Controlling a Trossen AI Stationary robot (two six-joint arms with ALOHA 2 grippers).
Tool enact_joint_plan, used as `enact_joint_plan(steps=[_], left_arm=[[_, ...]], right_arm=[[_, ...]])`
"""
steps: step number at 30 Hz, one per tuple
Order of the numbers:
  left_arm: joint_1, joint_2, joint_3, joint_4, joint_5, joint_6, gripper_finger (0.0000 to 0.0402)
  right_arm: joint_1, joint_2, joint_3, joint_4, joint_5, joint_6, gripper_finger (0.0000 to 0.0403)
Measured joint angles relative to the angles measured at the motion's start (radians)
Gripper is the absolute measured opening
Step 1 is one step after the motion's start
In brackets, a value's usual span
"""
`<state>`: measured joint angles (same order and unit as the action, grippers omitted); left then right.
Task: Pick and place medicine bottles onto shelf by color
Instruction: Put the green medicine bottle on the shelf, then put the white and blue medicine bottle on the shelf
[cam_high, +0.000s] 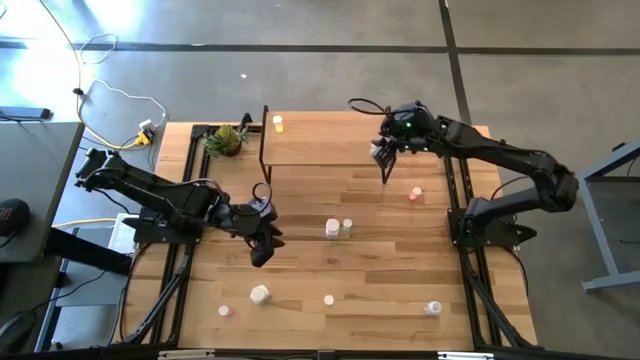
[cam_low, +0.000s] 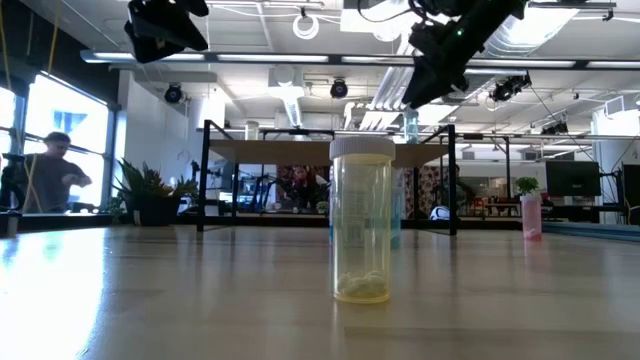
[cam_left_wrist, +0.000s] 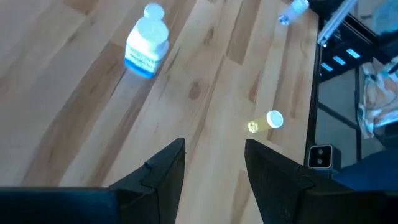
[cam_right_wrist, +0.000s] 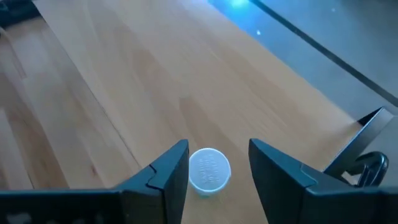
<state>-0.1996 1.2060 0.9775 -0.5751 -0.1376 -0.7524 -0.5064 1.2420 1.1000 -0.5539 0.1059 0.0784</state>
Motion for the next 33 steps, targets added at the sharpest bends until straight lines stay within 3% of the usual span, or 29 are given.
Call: enact_joint_plan(steps=[7, 18, 23, 33], left_arm=[[-0.008, 0.0, 0.0, -0.043, 0.087, -0.146, 0.0161], [-0.099, 0.0, 0.0, -0.062, 0.184, -0.376, 0.0226], [-0.193, 0.03, -0.001, -0.056, 0.148, -0.473, 0.0219], [-0.293, 0.043, 0.048, -0.06, 0.171, -0.65, 0.0198]], right_arm=[[0.003, -0.071, 0.0, -0.003, 0.0, -0.003, 0.0159], [0.003, -0.14, 0.0, -0.051, 0.002, -0.033, 0.0159], [0.003, -0.139, 0.0, -0.075, 0.002, -0.034, 0.0159], [0.003, -0.139, 0.0, -0.101, -0.001, -0.028, 0.0159]])
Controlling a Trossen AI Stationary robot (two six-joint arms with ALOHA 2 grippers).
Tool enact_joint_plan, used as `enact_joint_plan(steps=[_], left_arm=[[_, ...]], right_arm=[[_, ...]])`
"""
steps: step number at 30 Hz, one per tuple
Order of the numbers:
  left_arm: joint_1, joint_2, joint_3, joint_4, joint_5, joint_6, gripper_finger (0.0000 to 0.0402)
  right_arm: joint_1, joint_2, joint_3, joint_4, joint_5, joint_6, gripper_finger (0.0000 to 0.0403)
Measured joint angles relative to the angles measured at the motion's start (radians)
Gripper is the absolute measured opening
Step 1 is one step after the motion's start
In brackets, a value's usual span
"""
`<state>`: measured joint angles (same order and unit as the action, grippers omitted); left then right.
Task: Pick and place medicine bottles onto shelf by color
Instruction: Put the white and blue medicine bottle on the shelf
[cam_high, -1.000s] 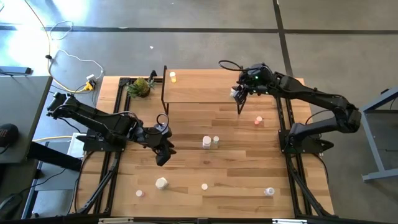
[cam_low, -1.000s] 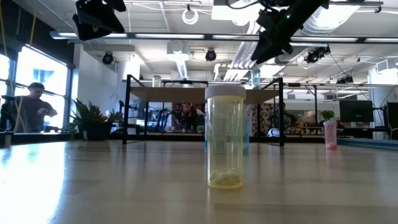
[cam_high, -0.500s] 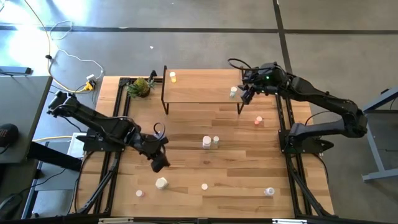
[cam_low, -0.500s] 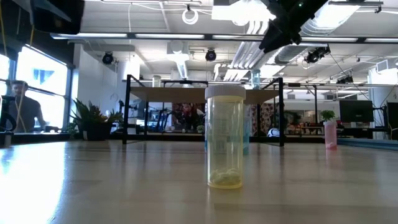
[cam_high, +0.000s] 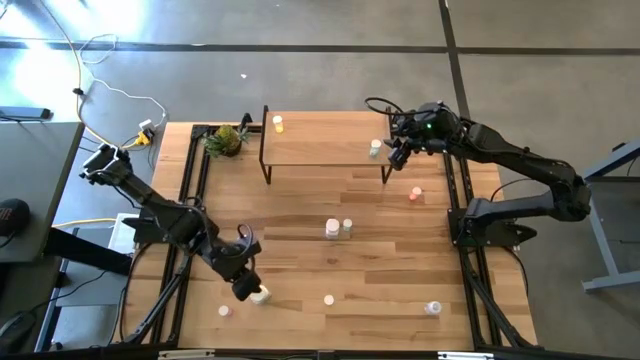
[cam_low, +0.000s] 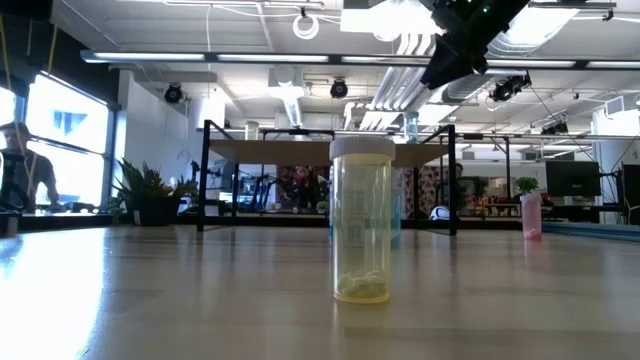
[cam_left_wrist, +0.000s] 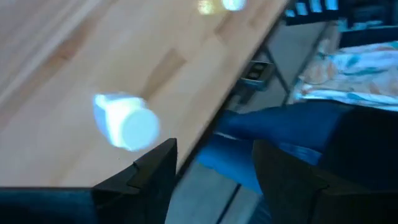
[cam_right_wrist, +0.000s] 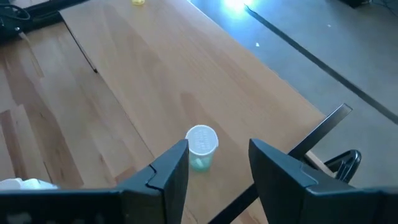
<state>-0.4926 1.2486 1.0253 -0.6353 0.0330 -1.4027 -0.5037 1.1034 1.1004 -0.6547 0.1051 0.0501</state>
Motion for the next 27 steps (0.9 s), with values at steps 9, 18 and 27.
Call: enact_joint_plan(steps=[9, 18, 27], left_arm=[[-0.028, -0.001, 0.156, -0.214, 0.025, 0.042, 0.0178], [-0.123, 0.017, 0.189, -0.29, -0.177, 0.069, 0.0155], [-0.177, 0.123, 0.189, -0.295, -0.427, 0.227, 0.0146]], right_arm=[[0.0, 0.0, 0.0, -0.029, -0.01, 0.066, 0.0159], [0.0, 0.0, 0.0, -0.069, -0.011, 0.153, 0.0159], [0.0, 0.001, 0.0, -0.071, -0.011, 0.159, 0.0159]])
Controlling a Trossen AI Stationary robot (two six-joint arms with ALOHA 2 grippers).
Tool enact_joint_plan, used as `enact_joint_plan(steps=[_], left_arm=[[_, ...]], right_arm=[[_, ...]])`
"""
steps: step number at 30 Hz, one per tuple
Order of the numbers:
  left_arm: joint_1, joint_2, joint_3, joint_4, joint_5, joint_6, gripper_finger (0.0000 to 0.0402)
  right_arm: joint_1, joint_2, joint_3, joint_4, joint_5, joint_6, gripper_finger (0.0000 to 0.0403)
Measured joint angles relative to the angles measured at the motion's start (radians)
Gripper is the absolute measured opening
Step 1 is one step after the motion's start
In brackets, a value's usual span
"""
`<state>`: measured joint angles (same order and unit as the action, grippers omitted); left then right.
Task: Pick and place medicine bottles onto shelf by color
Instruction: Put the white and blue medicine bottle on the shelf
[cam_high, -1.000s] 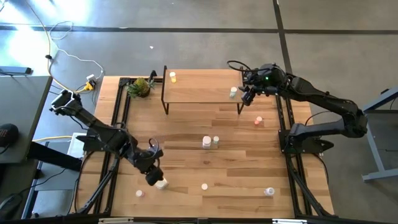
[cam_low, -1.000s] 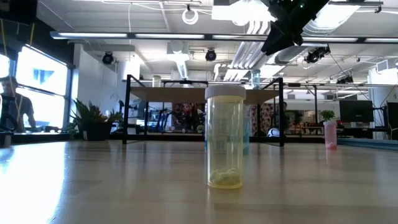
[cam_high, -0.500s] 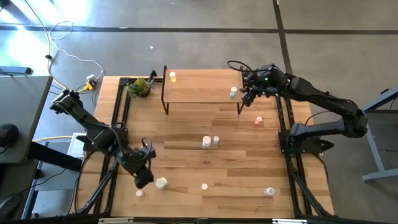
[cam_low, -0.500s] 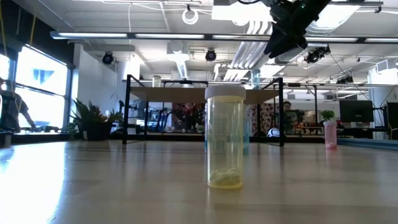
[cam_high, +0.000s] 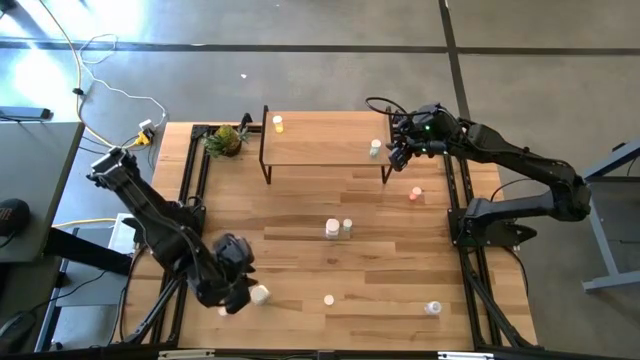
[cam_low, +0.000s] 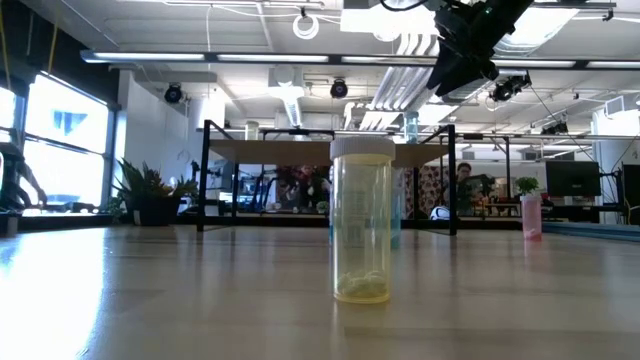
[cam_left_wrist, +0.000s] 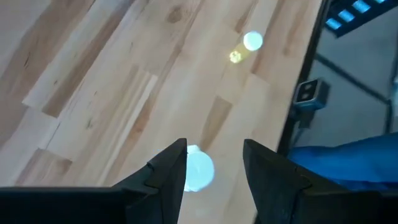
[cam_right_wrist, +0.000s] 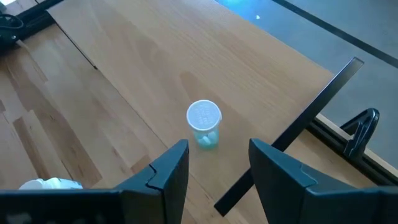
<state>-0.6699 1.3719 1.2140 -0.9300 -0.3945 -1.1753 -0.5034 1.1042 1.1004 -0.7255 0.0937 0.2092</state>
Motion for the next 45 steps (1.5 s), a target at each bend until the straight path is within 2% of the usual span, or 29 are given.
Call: enact_joint_plan(steps=[14, 27, 37, 41, 45], left_arm=[[-0.005, 0.143, 0.0, -0.001, -0.021, -0.027, 0.0138], [0.002, 0.15, 0.0, -0.003, -0.028, -0.138, 0.0131], [0.012, 0.149, 0.0, -0.001, -0.014, -0.127, 0.0132], [0.016, 0.149, 0.0, -0.001, 0.049, -0.131, 0.0149], [0.005, 0.164, -0.001, 0.0, 0.092, -0.13, 0.0185]], right_arm=[[0.0, 0.0, 0.0, 0.0, 0.0, -0.007, 0.0159], [0.0, 0.0, 0.0, -0.002, 0.0, -0.007, 0.0158], [0.0, 0.0, 0.0, -0.021, 0.0, -0.007, 0.0158], [0.0, 0.0, 0.0, -0.039, 0.0, -0.007, 0.0158], [0.0, 0.0, 0.0, -0.044, 0.0, -0.008, 0.0158]])
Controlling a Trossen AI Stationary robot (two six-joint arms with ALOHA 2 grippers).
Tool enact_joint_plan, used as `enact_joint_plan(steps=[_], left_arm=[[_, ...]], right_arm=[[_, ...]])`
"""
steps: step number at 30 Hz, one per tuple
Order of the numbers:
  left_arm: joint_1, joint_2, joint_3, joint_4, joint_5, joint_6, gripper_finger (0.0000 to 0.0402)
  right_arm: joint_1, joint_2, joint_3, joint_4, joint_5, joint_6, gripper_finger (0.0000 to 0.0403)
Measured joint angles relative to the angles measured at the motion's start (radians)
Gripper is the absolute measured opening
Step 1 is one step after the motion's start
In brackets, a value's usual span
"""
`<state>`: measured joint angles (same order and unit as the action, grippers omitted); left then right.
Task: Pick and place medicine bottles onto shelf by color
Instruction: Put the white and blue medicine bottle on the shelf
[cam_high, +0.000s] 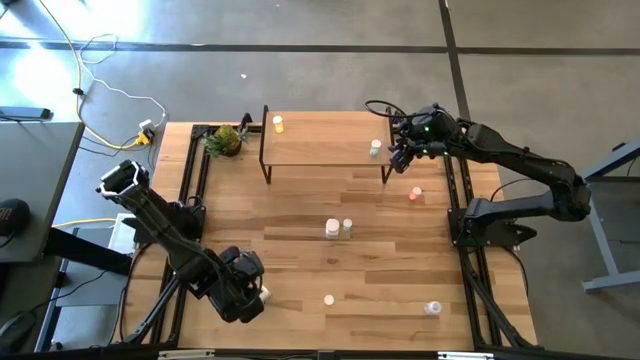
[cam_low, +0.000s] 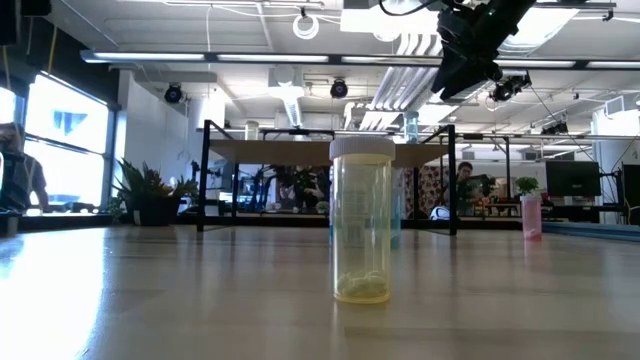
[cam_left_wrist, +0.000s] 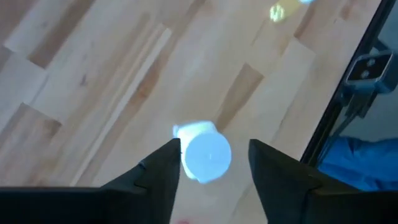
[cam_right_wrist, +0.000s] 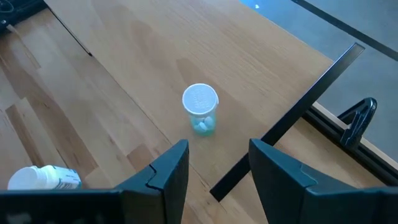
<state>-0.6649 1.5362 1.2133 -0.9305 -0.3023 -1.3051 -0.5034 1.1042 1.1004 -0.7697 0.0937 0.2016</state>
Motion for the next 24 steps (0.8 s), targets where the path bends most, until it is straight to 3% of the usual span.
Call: enact_joint_plan(steps=[8, 24], left_arm=[[-0.018, 0.072, 0.001, 0.07, 0.042, 0.085, 0.0246], [-0.015, 0.189, 0.0, 0.06, 0.027, 0.078, 0.0245]], right_arm=[[0.0, 0.0, 0.0, 0.002, 0.0, 0.0, 0.0158], [0.0, 0.0, 0.0, 0.002, 0.0, 0.0, 0.0158]])
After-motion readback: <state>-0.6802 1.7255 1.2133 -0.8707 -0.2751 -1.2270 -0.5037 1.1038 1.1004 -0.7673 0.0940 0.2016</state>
